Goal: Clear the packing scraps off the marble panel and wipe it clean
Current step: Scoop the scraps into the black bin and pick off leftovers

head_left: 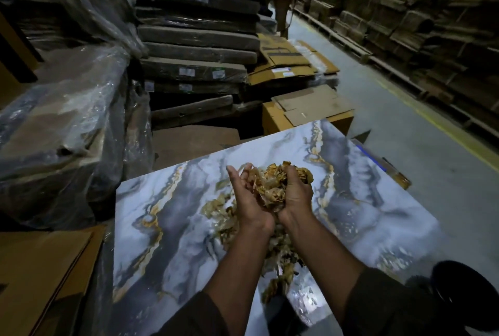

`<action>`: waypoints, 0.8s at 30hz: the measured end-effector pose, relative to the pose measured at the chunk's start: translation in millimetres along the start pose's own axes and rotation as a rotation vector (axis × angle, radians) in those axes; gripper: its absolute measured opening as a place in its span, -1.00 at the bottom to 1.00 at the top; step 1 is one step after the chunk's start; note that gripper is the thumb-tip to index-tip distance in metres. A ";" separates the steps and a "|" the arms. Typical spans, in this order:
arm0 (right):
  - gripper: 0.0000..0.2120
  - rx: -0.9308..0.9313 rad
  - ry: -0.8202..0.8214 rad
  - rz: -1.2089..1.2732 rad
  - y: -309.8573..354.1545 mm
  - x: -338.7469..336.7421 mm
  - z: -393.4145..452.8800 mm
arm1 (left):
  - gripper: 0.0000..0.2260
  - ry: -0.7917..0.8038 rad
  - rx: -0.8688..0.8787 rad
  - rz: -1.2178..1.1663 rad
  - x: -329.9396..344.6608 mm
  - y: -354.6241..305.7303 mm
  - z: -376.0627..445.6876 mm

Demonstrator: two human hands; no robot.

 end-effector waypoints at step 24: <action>-0.83 -0.200 -0.438 0.325 149.7 -270.6 3.0 | -0.72 0.178 -0.320 0.428 133.4 263.8 -75.1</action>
Point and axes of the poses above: each hand's wrist, its own z-axis towards the middle knuckle, its own x-axis out of the palm, y = z × x, the point moved 7 cm from there along z, towards the middle knuckle, and after that the axes turned 8 degrees about y, right-handed, at the moved point
